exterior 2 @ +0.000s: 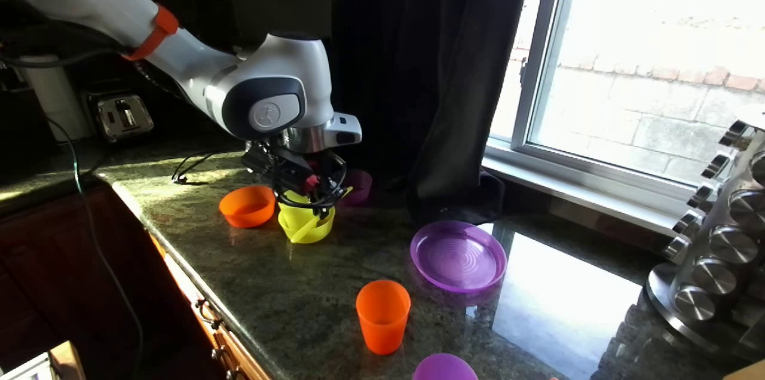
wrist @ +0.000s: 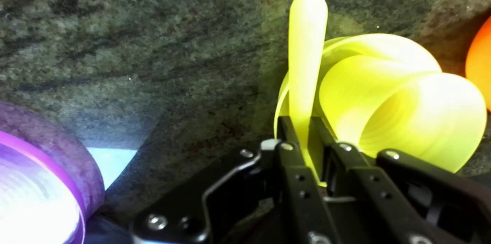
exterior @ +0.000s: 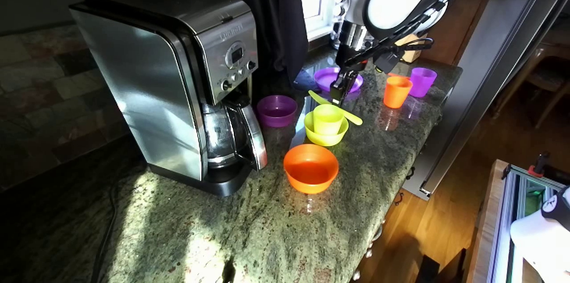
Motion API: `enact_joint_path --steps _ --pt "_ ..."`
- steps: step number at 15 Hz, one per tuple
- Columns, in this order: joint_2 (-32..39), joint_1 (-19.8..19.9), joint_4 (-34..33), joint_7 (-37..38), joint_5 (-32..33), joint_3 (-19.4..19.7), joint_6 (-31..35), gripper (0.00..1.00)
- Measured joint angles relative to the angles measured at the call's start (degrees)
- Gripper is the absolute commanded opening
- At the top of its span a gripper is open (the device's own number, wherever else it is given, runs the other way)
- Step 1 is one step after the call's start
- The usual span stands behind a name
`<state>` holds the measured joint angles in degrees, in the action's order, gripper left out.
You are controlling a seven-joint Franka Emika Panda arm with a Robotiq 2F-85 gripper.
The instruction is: Place the green cup in the bowl and place the green knife on the green bowl
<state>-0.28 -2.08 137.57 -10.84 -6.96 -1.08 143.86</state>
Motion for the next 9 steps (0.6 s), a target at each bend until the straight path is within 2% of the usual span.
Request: enact_joint_path --steps 9 --pt "1.98 0.00 -1.92 -0.77 0.00 -0.46 0.00 0.04"
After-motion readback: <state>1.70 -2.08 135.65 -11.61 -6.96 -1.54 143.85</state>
